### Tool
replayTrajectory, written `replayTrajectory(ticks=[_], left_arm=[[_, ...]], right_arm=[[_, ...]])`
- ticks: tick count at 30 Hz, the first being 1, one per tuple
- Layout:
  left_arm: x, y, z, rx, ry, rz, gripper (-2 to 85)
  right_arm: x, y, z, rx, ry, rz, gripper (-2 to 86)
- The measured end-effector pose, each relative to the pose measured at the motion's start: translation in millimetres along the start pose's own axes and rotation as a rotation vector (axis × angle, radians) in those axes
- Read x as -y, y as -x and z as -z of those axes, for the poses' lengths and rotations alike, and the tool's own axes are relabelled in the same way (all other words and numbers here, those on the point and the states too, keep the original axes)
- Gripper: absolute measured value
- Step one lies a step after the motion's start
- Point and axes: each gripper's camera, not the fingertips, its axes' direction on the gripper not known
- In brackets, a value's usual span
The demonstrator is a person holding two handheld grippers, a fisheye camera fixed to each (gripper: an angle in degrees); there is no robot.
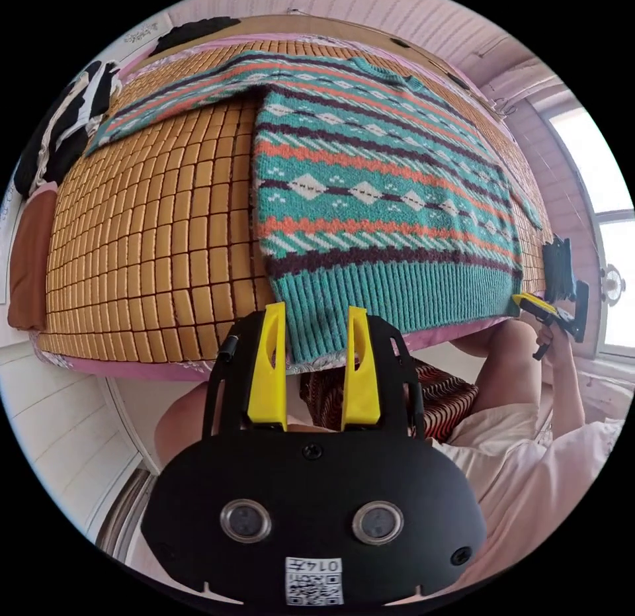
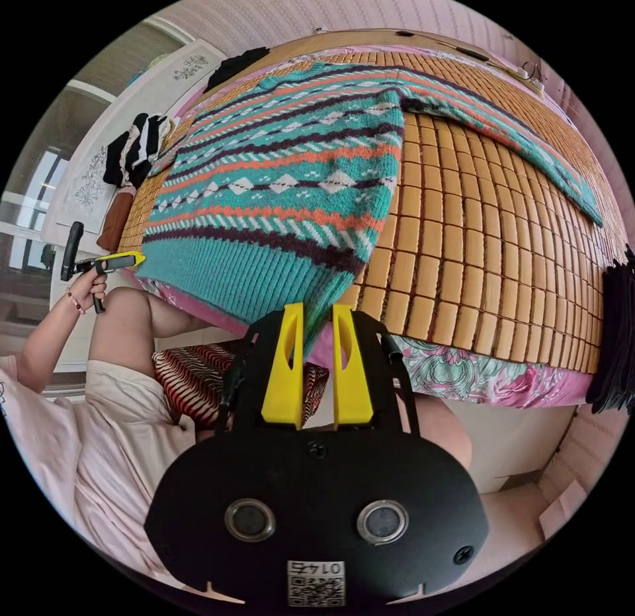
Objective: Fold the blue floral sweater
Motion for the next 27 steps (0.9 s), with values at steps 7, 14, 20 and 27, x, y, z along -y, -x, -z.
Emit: replayTrajectory(ticks=[7,14,20,27], left_arm=[[-8.0,7.0,43.4,-0.065,0.132,-0.219,0.0],[-19.9,68.1,113.7,-0.197,-0.042,-0.091,5.2],[-13.4,191.4,186.5,-0.259,-0.339,0.167,6.5],[46.0,330.1,220.5,-0.26,-0.556,0.449,9.2]], right_arm=[[-16.2,10.7,-34.0,-0.062,0.039,-0.02,3.2],[-1.0,42.3,-69.2,-0.213,0.096,-0.023,5.2],[60.1,143.5,-80.3,-0.311,-0.134,0.302,5.3],[170.6,312.8,-155.8,-0.166,-0.242,0.824,8.4]])
